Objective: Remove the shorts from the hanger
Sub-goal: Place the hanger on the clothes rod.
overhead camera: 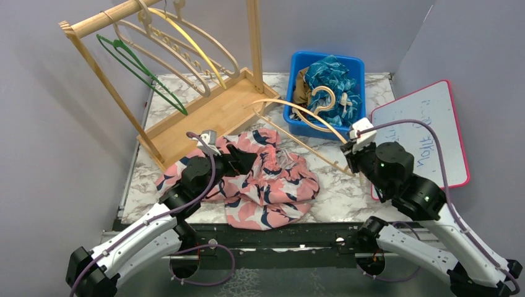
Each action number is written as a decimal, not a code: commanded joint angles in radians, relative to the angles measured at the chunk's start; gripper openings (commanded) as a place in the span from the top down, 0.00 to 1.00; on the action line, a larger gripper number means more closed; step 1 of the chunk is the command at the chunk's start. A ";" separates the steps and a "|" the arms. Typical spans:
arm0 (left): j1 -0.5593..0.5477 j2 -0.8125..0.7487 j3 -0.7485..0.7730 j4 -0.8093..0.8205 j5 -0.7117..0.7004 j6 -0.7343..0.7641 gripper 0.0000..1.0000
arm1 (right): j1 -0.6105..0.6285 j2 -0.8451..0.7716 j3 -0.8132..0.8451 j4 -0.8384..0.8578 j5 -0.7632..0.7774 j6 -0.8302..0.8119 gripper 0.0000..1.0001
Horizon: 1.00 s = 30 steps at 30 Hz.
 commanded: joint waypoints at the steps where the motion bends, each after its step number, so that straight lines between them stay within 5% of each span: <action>1: 0.004 0.002 -0.087 0.395 0.130 -0.240 0.05 | 0.004 0.034 -0.106 0.317 -0.090 0.156 0.99; 12: -0.037 0.305 0.035 0.500 0.067 -0.406 0.05 | 0.004 0.078 -0.217 0.455 -0.041 0.314 0.99; 17: -0.110 0.483 0.127 0.520 -0.073 -0.478 0.05 | 0.004 0.107 -0.245 0.487 -0.058 0.330 0.99; 24: -0.157 0.575 0.207 0.554 -0.138 -0.501 0.06 | 0.004 0.147 -0.256 0.495 -0.055 0.334 0.99; 30: -0.160 0.655 0.190 0.552 -0.153 -0.589 0.47 | 0.004 0.118 -0.272 0.534 -0.165 0.338 0.98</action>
